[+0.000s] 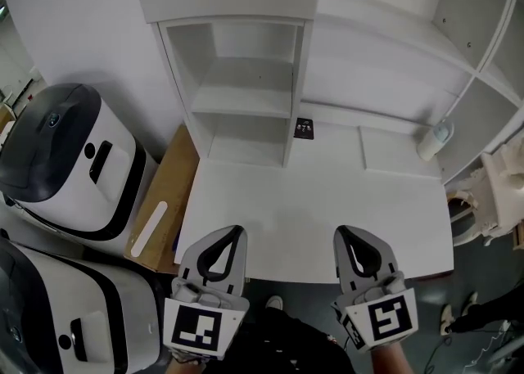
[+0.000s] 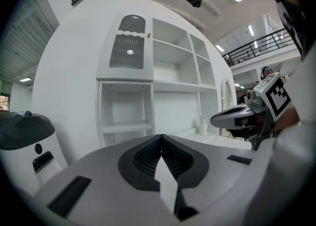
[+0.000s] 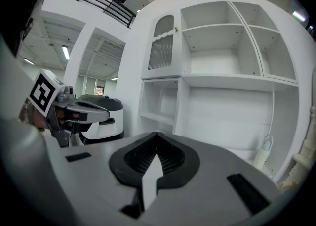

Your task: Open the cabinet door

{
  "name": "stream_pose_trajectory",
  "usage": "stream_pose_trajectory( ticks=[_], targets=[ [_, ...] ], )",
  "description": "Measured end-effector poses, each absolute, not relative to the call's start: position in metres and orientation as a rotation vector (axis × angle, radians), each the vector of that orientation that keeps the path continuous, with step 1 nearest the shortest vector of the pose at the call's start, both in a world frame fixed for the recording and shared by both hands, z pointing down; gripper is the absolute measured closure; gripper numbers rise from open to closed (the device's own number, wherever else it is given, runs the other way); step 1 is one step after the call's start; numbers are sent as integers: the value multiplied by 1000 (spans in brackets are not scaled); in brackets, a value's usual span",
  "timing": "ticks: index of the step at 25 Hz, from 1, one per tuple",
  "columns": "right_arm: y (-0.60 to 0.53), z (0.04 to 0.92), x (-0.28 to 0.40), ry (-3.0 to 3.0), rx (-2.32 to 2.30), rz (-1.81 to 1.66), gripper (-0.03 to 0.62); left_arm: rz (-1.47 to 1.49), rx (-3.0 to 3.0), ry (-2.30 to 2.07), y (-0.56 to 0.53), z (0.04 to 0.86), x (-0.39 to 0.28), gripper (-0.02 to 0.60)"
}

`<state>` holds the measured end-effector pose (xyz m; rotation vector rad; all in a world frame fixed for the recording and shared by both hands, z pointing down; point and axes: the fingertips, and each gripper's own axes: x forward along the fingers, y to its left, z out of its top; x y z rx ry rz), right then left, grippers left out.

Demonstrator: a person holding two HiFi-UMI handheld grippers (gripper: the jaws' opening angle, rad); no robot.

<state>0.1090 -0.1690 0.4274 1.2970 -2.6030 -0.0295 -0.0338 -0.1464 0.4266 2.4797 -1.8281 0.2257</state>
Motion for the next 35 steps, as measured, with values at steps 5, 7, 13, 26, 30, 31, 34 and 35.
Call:
stream_pose_trajectory(
  ticks=[5, 7, 13, 26, 30, 31, 34, 35],
  targets=[
    [-179, 433, 111, -2605, 1271, 2, 594, 247, 2470, -1841, -155, 426, -29, 580],
    [-182, 434, 107, -2605, 1262, 12, 594, 258, 2471, -1841, -159, 424, -31, 580],
    [-192, 433, 99, -2602, 1283, 28, 594, 241, 2490, -1817, -172, 417, -37, 580],
    [-221, 404, 88, -2559, 1447, -15, 594, 242, 2648, -1726, -209, 388, -47, 580],
    [-225, 400, 86, -2543, 1472, -26, 594, 222, 2670, -1697, -216, 385, -49, 580],
    [-226, 399, 85, -2542, 1476, -29, 594, 213, 2675, -1691, -218, 383, -49, 580],
    [-227, 396, 83, -2537, 1483, -40, 594, 197, 2697, -1678, -220, 380, -48, 580],
    [-227, 394, 83, -2535, 1485, -43, 594, 195, 2703, -1672, -220, 380, -48, 580]
  ],
)
